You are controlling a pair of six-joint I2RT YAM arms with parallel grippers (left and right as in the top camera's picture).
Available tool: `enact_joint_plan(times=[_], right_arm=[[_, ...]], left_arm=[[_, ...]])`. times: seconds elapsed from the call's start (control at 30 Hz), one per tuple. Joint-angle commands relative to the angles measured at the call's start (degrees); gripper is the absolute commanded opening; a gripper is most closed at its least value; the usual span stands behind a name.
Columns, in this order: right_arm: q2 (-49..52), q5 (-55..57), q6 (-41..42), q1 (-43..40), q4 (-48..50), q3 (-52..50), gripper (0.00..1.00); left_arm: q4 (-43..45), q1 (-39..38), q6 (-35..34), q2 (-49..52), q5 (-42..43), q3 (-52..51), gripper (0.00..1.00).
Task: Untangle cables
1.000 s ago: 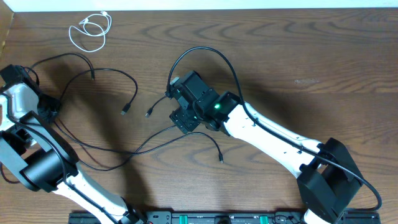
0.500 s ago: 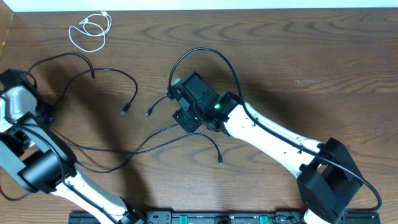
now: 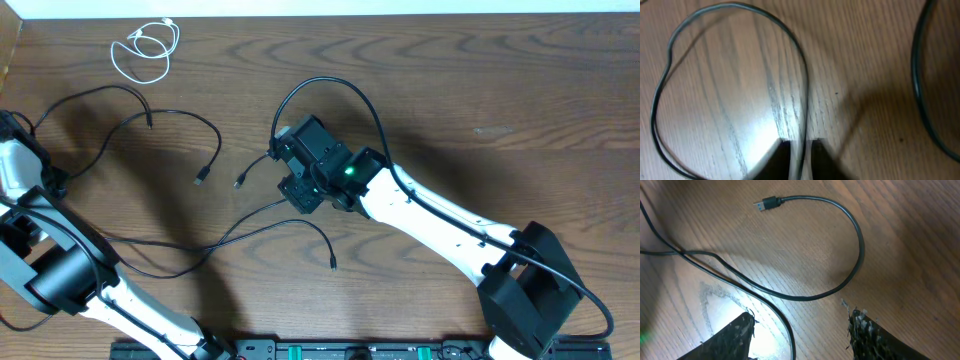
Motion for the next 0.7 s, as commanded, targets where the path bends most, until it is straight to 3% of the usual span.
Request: enact_joint_plan(times=[0.0,0.07,0.1,0.4,0.67], right_arm=[[0.0,-0.3,-0.5,0.0,0.0,0.9,0.61],[0.0,-0.3,-0.5,0.0,0.0,0.9,0.63],[0.0,-0.3,-0.5,0.0,0.0,0.9,0.64],[0.0,-0.1,-2.1,0.0,0.0,0.9,0.68],[0.0,-0.1,-2.0,0.0,0.0,0.9,0.69]], left_arm=[[0.0,0.1,0.1,0.5,-1.4,1.0,0.65],[-0.2,0.1,0.1,0.2,-0.4,1.2,0.86],[-0.2,0.1,-0.3,-0.2,-0.2,1.2,0.89],[-0.7,1.2,-4.7,-8.7,0.4,1.4,0.91],[-4.2,10.3,-8.5,-8.0,-0.9,-0.7,0.91]])
